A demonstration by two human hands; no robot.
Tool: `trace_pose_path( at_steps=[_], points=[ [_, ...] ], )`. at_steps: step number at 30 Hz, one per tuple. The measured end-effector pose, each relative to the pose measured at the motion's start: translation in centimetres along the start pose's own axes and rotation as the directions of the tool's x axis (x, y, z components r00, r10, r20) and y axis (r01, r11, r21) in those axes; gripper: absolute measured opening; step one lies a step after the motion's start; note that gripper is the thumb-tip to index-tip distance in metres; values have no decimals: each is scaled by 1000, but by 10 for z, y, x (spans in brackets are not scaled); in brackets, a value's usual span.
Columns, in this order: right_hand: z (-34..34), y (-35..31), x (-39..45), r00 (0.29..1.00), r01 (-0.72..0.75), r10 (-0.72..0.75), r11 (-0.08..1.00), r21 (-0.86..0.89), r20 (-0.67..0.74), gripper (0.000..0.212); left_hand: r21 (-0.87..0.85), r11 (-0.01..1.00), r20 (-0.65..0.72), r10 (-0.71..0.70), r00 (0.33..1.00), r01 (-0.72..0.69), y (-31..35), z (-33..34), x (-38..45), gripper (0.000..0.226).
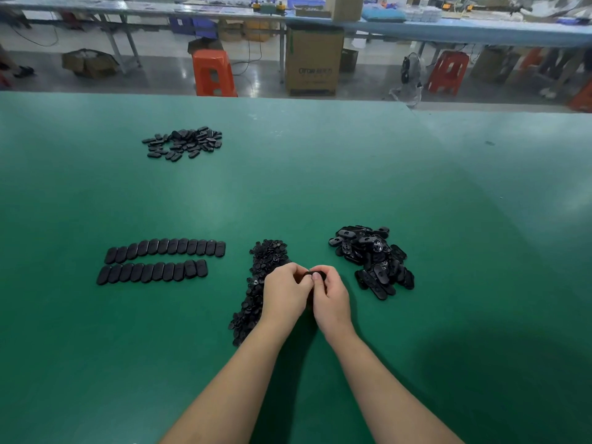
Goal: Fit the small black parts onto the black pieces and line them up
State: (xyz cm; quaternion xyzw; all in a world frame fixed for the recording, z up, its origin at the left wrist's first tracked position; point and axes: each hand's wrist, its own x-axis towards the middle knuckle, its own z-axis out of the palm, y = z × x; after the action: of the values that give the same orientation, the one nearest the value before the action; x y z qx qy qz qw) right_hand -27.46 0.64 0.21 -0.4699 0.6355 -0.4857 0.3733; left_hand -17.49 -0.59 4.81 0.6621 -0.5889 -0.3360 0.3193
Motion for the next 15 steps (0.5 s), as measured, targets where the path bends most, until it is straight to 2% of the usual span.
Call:
trace_pose_path(
  at_steps=[7, 10, 12, 15],
  points=[
    [-2, 0, -1, 999, 23, -22, 1000, 13, -26, 12, 55, 994, 56, 96, 994, -99, -5, -3, 1, 20],
    [-1, 0, -1, 1000, 22, -22, 1000, 0, -6, 12, 115, 981, 38, 150, 988, -154, -8, -3, 0, 24],
    [0, -1, -1, 1000, 13, -13, 1000, 0, 1, 15, 179, 956, 29, 232, 972, -233, -10, -5, -1, 31],
    [0, -2, -3, 1000, 14, -14, 999, 48, 7, 15, 342, 867, 68, 361, 930, -361, -14, -10, -1, 25]
  ],
)
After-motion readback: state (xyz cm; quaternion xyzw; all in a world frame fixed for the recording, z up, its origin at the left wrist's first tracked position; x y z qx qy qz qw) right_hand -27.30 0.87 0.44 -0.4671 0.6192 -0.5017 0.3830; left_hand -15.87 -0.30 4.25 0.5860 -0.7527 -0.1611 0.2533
